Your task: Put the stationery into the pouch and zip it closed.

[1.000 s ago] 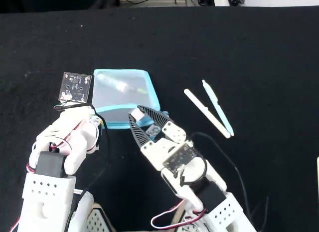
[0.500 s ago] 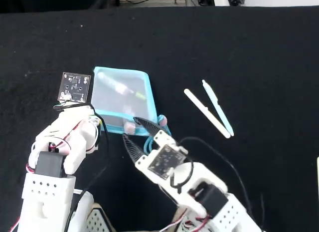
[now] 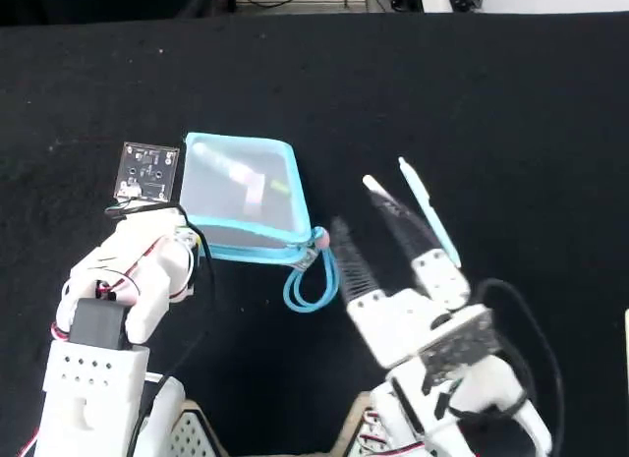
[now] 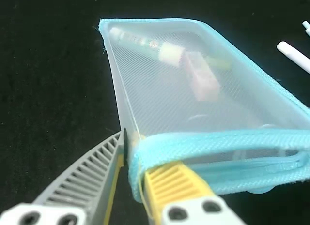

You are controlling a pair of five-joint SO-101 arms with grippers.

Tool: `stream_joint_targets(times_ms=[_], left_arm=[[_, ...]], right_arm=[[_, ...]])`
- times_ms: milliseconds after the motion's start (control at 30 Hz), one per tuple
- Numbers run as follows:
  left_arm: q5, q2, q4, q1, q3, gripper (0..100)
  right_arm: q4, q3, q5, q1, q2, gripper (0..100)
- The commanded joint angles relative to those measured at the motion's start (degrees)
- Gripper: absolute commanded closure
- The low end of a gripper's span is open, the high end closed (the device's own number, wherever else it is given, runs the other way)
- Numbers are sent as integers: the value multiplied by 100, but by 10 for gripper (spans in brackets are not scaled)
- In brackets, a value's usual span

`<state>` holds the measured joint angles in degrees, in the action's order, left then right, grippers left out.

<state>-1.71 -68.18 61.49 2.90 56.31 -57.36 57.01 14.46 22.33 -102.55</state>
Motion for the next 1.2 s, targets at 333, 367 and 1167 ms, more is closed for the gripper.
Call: stream_joint_targets(times_ms=[333, 367, 1167], left_arm=[[0, -53, -114, -224, -48, 970], [0, -53, -114, -312, -57, 970], [0, -53, -141, -418, -66, 970]], right_arm=[[-712, -1543, -53, -1371, 3125, 855], [-580, -1525, -53, -1468, 3143, 855], [-914, -4189, 299, -1969, 9578, 855]])
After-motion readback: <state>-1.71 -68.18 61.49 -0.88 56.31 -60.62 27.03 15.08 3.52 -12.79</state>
